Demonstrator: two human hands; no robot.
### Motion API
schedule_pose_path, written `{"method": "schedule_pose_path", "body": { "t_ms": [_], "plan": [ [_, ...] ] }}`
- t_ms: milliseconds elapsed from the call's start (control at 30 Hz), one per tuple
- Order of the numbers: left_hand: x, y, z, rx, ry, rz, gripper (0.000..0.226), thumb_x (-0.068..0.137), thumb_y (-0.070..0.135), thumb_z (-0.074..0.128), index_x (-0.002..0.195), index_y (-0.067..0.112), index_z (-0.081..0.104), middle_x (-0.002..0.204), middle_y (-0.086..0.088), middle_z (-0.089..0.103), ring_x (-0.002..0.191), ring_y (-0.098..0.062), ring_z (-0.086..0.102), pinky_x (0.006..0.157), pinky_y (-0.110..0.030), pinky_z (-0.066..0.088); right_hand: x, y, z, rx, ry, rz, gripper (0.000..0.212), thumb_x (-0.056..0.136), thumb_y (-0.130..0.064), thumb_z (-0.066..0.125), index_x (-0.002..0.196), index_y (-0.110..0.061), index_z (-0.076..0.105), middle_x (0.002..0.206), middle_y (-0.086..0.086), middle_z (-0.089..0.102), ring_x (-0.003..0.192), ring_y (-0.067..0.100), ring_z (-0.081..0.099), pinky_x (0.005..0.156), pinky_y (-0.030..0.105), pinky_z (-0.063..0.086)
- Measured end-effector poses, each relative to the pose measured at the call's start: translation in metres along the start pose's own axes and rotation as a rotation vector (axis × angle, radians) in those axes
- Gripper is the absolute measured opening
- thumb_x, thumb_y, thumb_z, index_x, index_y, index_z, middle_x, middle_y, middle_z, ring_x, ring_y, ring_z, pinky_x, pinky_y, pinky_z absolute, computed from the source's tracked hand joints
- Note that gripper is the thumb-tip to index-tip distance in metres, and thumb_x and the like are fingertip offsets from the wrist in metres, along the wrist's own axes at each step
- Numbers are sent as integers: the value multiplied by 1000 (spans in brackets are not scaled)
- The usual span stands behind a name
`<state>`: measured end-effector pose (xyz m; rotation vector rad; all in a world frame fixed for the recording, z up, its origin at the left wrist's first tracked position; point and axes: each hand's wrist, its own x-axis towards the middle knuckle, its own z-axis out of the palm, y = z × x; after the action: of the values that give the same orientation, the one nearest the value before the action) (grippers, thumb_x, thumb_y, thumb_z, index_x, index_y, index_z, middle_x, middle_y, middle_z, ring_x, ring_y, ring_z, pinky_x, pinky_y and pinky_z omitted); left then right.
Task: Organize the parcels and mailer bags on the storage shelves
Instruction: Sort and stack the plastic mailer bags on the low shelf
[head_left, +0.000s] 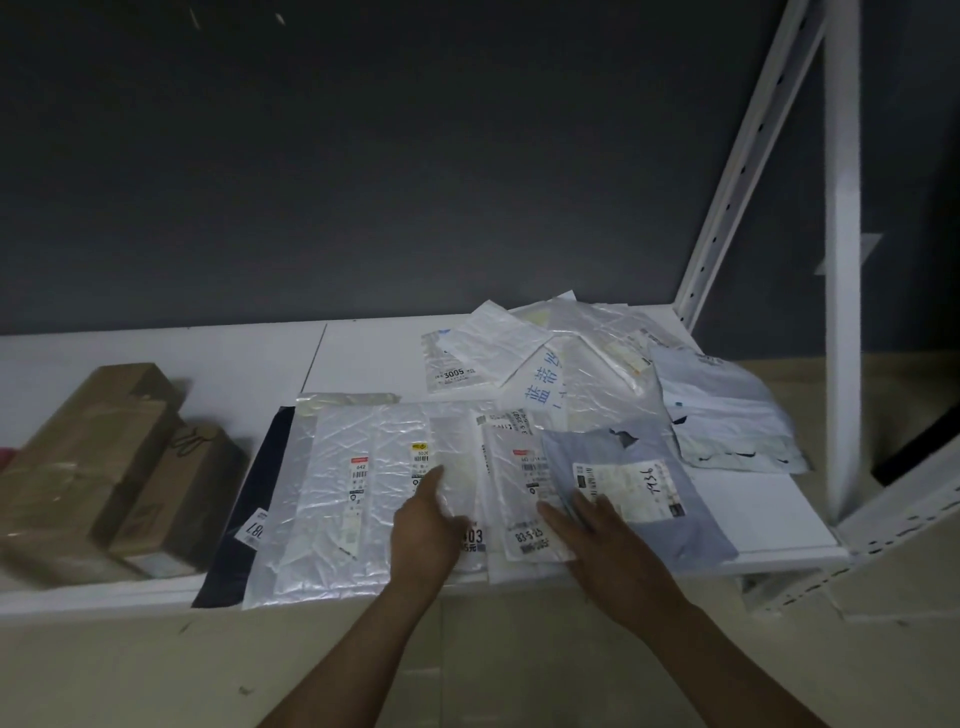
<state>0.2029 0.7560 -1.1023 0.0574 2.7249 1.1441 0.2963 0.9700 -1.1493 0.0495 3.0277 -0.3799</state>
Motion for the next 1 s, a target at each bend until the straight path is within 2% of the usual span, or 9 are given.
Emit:
{"method": "schedule_pose_path", "body": {
  "t_ms": [100,200,300,467,600,667,767,867,1000],
  "plan": [
    [2,-4,-13,-1,62,-7,71,80,10,72,144,19,42,118,-12,65,104,-25,63,87,-27,46,7,-16,-4,-60,21,-17,75,88,-26,31,147,-48,-10,143,14,49,123,40,54,85,49,56],
    [5,-11,-23,6,83,-10,65,81,6,68,141,17,45,119,-11,65,104,-26,63,84,-24,44,9,-35,-22,16,62,66,92,67,-1,65,145,-30,27,124,19,63,101,36,68,52,39,59],
    [7,-19,-27,147,92,-37,56,84,15,64,138,17,50,118,-13,60,104,-28,59,85,-30,45,7,-46,-38,-49,127,134,86,51,6,74,131,-15,55,108,23,69,84,37,71,39,37,53],
    [6,-23,-13,258,167,242,42,87,39,62,124,18,64,133,-11,53,119,-32,51,100,-40,42,3,-36,-19,-180,11,81,70,65,-3,64,129,-24,45,114,22,67,87,45,69,41,38,52],
    [3,-18,2,408,-26,333,63,85,58,56,139,27,49,147,-8,42,131,-27,44,107,-40,38,-3,-30,-14,-200,-123,29,70,67,-37,73,131,-29,46,124,17,63,104,47,63,68,51,58],
    [2,-17,4,443,-28,308,62,87,55,57,141,29,45,152,-8,34,136,-28,37,110,-40,34,-6,-30,-19,-231,-81,1,59,80,-59,51,131,-31,48,127,14,62,110,46,61,77,52,56],
    [3,-4,4,311,82,374,37,88,35,63,122,20,66,140,-14,49,127,-34,46,106,-44,40,-5,-37,-45,-133,-92,-8,83,79,-83,10,143,-37,37,150,4,40,137,35,37,105,49,39],
    [19,17,9,265,211,504,29,83,27,59,105,14,73,123,-13,63,111,-34,58,97,-43,47,0,-30,-66,-3,44,4,61,90,-69,34,140,-34,41,141,-6,49,128,18,47,98,32,39],
    [60,62,17,337,120,525,30,90,23,60,116,12,68,128,-11,59,114,-30,55,99,-36,43,23,7,-86,20,248,71,32,98,-41,40,112,-22,61,112,-1,65,102,17,59,75,27,42]
  ]
}}
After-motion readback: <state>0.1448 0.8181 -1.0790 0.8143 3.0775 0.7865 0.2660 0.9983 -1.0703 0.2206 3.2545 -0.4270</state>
